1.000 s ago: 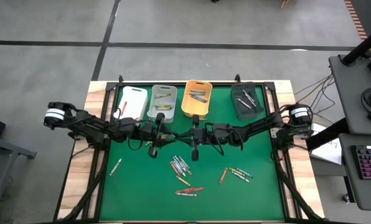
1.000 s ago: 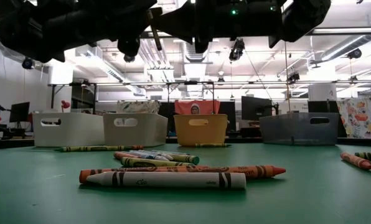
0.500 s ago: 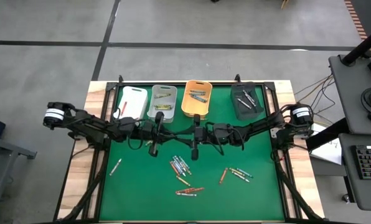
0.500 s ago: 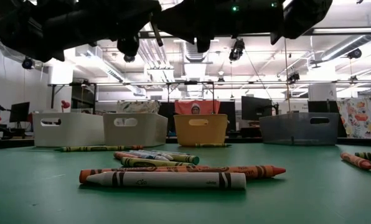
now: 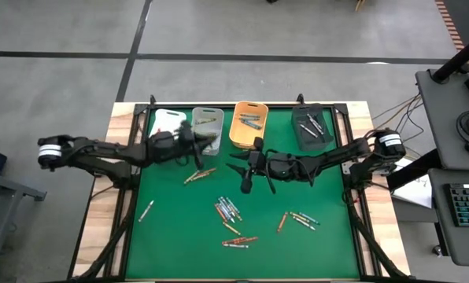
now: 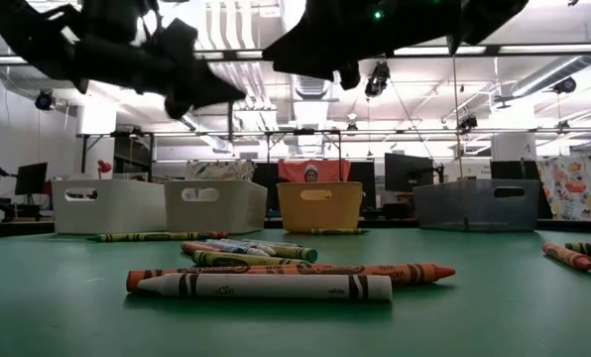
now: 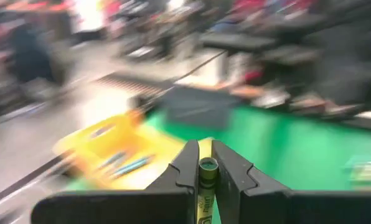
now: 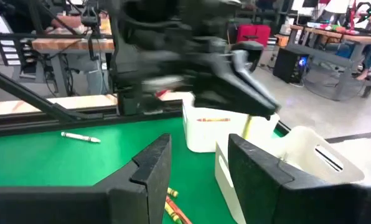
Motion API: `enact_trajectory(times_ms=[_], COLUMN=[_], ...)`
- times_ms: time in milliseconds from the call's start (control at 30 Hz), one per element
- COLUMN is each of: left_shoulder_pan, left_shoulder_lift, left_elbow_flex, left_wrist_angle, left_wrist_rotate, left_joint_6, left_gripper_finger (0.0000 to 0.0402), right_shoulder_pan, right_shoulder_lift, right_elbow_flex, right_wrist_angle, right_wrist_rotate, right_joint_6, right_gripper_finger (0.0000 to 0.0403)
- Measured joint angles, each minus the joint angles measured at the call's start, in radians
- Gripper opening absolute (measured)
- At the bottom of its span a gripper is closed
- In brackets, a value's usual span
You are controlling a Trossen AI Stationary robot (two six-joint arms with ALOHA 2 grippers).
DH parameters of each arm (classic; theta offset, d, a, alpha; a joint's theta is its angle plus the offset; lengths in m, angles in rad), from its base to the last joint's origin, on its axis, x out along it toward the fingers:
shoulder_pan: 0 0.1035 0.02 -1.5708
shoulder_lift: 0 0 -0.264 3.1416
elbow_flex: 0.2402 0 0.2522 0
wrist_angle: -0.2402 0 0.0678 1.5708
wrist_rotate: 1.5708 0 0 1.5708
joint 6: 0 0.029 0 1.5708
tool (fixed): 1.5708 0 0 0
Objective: Sort crayons
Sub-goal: Put the green crayon into the gray bin, then put the orange crayon into the white bin
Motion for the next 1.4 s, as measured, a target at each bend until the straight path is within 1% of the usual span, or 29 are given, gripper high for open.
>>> enact_trajectory(times_ms=[100, 200, 300, 400, 567, 633, 733, 933, 1233, 1400], left_shoulder_pan=[0.088, 0.167, 0.229, 0.267, 0.301, 0.304, 0.304, 0.310, 0.318, 0.304], left_shoulder_lift=[-0.006, 0.024, 0.080, 0.147, 0.264, 0.297, 0.338, 0.383, 0.362, 0.349], left_elbow_flex=[0.039, 0.094, 0.158, 0.225, 0.327, 0.363, 0.403, 0.441, 0.441, 0.440], left_wrist_angle=[-0.166, -0.276, -0.388, -0.454, -0.552, -0.594, -0.641, -0.643, -0.650, -0.668], left_wrist_rotate=[-0.067, -0.074, -0.074, -0.074, -0.075, -0.101, -0.147, -0.163, -0.171, -0.169], left_joint_6=[-0.029, -0.042, -0.026, 0.016, 0.112, 0.140, 0.185, 0.251, 0.249, 0.206], left_gripper_finger=[0.0006, 0.0006, 0.0006, 0.0005, 0.0011, 0.0017, 0.0022, 0.0029, 0.0030, 0.0030], right_shoulder_pan=[0.000, 0.000, 0.000, 0.000, 0.000, 0.000, 0.000, 0.000, 0.000, 0.000], right_shoulder_lift=[-0.003, -0.003, 0.001, 0.002, 0.002, 0.002, 0.002, 0.002, 0.002, 0.002], right_elbow_flex=[0.002, 0.004, 0.004, 0.004, 0.004, 0.004, 0.004, 0.004, 0.004, 0.004], right_wrist_angle=[-0.004, -0.004, -0.007, -0.017, -0.032, -0.034, -0.045, -0.056, -0.063, -0.066], right_wrist_rotate=[0.000, 0.000, 0.000, 0.000, -0.001, -0.001, -0.002, -0.002, -0.001, -0.001], right_joint_6=[-0.001, -0.001, -0.001, -0.001, 0.000, -0.001, 0.000, 0.000, 0.000, 0.014], right_gripper_finger=[0.0148, 0.0148, 0.0148, 0.0148, 0.0148, 0.0148, 0.0148, 0.0148, 0.0148, 0.0148])
